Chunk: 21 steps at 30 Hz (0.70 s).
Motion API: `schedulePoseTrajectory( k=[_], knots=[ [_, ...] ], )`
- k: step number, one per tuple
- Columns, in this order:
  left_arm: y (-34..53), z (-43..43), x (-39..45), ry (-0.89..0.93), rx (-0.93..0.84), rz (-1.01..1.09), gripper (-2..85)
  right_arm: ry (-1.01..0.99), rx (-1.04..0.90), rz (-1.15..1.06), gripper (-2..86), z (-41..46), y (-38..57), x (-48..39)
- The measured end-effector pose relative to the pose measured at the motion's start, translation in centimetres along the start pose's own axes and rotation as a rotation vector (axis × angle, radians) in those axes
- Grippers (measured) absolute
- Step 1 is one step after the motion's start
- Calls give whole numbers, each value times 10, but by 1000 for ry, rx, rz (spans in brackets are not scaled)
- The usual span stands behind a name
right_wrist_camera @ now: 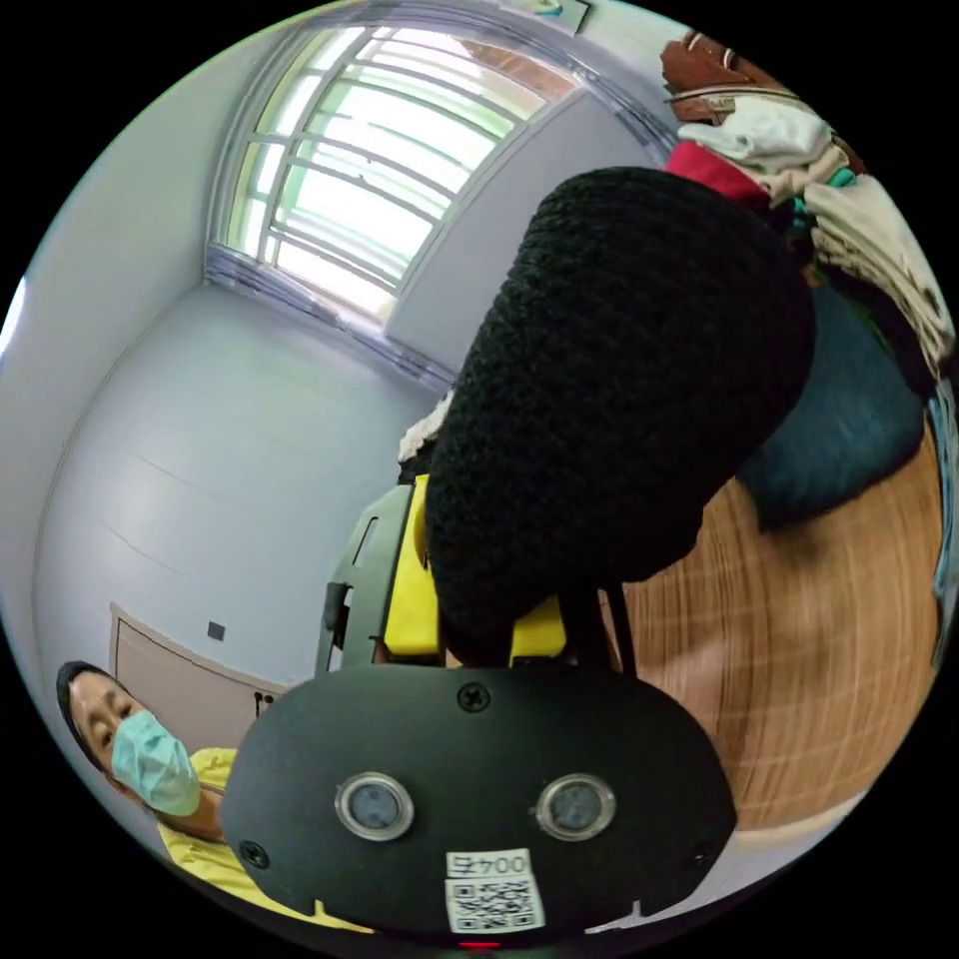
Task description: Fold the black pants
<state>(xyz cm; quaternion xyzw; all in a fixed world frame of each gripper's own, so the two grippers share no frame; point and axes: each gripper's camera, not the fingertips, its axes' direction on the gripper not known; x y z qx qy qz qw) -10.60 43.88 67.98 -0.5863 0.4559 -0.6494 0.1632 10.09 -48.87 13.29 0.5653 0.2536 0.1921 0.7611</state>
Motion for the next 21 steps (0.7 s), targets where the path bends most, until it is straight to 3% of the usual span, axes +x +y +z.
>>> schedulePoseTrajectory(
  k=[3, 7, 14, 17, 21],
  knots=[
    [-3, 10, -7, -12, -5, -1, 8, -62, 113, -9, 99, -28, -54, 29],
    [-5, 23, -17, -10, -4, 0, 8, -118, 206, 112, 107, -56, -102, 129],
    [-10, 43, -35, 11, -13, 2, 8, 1, 214, 718, 130, -48, -51, 384],
    [-11, 50, -39, 11, -14, 3, 8, -211, 359, 630, 134, -48, -20, 411],
    [-11, 56, -43, 7, -15, 4, 8, -176, 369, 577, 131, -51, -14, 402]
  ],
)
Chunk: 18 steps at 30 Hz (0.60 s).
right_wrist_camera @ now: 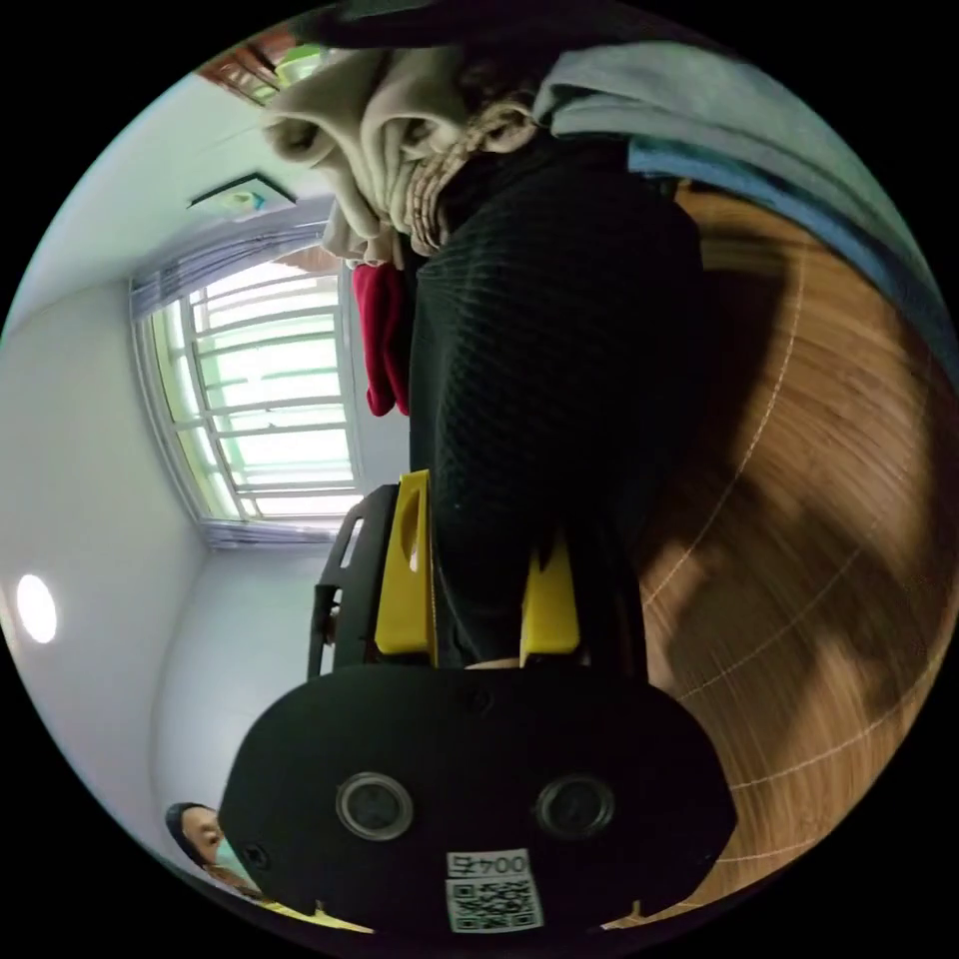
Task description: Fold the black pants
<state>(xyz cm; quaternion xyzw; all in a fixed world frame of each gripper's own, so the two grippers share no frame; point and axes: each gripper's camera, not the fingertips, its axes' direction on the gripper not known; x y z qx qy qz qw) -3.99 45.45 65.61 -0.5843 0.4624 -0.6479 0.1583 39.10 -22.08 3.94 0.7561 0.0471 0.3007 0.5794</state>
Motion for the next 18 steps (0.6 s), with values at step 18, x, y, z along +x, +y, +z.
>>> schedulePoseTrajectory(
  k=[18],
  knots=[
    [10, 18, -18, 16, -4, 13, 4, 425, -180, -346, 41, -36, 205, -88]
  ],
)
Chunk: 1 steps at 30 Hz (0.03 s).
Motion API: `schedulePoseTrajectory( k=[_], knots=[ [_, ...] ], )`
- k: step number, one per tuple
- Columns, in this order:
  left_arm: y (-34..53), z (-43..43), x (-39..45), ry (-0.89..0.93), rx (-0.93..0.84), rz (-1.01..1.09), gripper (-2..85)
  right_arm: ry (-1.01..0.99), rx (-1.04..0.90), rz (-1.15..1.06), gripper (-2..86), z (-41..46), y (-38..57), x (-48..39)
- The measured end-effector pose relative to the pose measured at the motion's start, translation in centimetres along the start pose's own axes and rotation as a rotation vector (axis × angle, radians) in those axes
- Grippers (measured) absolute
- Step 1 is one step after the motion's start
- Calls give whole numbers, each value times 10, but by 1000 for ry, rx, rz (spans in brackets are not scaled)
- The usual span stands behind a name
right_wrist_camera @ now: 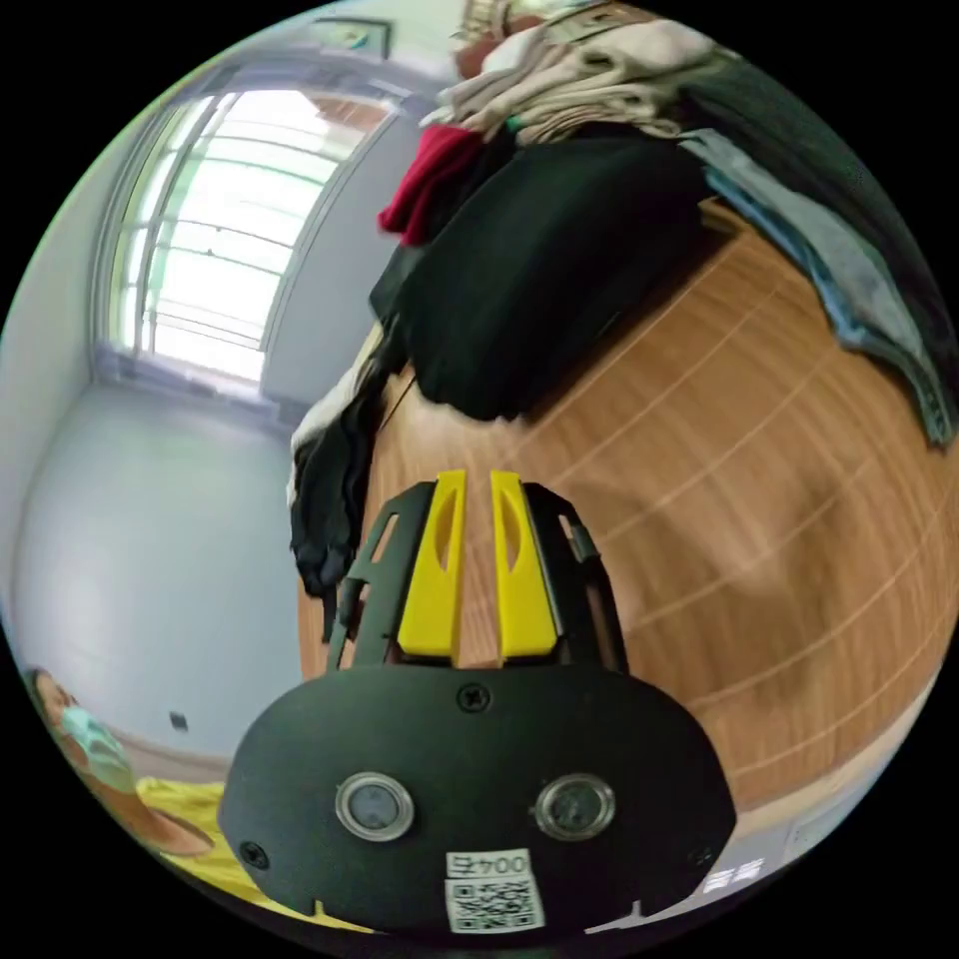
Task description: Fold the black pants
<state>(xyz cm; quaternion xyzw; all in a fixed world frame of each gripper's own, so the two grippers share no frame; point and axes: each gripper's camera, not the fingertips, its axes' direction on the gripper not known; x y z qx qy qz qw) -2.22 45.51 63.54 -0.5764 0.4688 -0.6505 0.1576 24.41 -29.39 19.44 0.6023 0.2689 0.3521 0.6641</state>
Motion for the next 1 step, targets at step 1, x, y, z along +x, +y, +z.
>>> schedulePoseTrajectory(
  k=[1],
  knots=[
    [2, 0, 0, -3, 1, 1, 5, 0, -34, -53, 19, 1, 34, -19]
  ],
)
